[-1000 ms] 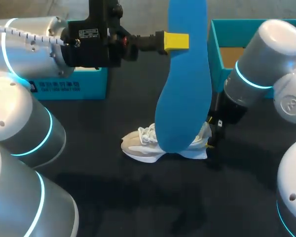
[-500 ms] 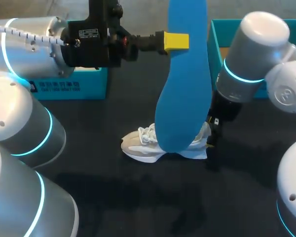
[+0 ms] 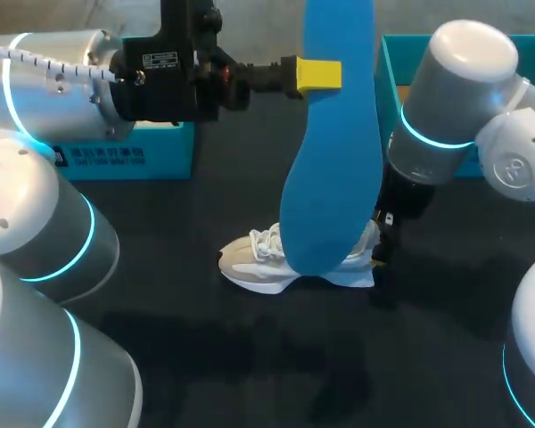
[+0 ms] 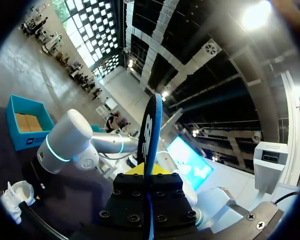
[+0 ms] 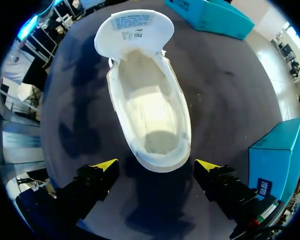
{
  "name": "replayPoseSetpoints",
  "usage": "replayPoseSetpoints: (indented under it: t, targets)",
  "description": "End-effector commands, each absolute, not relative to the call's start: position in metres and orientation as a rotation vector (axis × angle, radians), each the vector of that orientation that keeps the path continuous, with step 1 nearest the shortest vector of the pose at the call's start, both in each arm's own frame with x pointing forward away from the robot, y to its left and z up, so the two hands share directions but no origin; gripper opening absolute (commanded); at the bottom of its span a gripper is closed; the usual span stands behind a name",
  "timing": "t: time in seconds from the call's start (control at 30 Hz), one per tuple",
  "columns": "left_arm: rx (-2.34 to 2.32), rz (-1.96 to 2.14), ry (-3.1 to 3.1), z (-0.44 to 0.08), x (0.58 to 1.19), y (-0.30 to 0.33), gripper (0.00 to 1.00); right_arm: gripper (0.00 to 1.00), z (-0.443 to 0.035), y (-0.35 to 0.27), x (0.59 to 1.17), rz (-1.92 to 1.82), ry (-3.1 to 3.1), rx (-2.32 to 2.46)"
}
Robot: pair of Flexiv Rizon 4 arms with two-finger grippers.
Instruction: Take the shoe out of the shoebox, open the shoe tongue, remove and reinsert the insole, then place the shoe into the shoebox
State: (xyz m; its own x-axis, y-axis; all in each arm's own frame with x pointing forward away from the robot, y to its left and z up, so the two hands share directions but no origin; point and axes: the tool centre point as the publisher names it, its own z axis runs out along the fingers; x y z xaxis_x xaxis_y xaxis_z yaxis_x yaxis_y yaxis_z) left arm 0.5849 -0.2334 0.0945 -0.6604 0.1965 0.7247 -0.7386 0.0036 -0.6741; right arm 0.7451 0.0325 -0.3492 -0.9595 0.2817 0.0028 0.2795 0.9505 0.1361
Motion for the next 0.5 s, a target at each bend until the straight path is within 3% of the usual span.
replayPoseSetpoints:
  t: [0.03,0.5]
  targets:
    - [0.573,1.742,-1.595,0.093,0.583,-0.234,0.0,1.0,-0.349,0.033,0.744,0.208,3.082,0.446]
    - [0.573,1.742,-1.595,0.093,0.583,-0.234,0.0,1.0,-0.33,0.042,0.765,0.193,3.079,0.393]
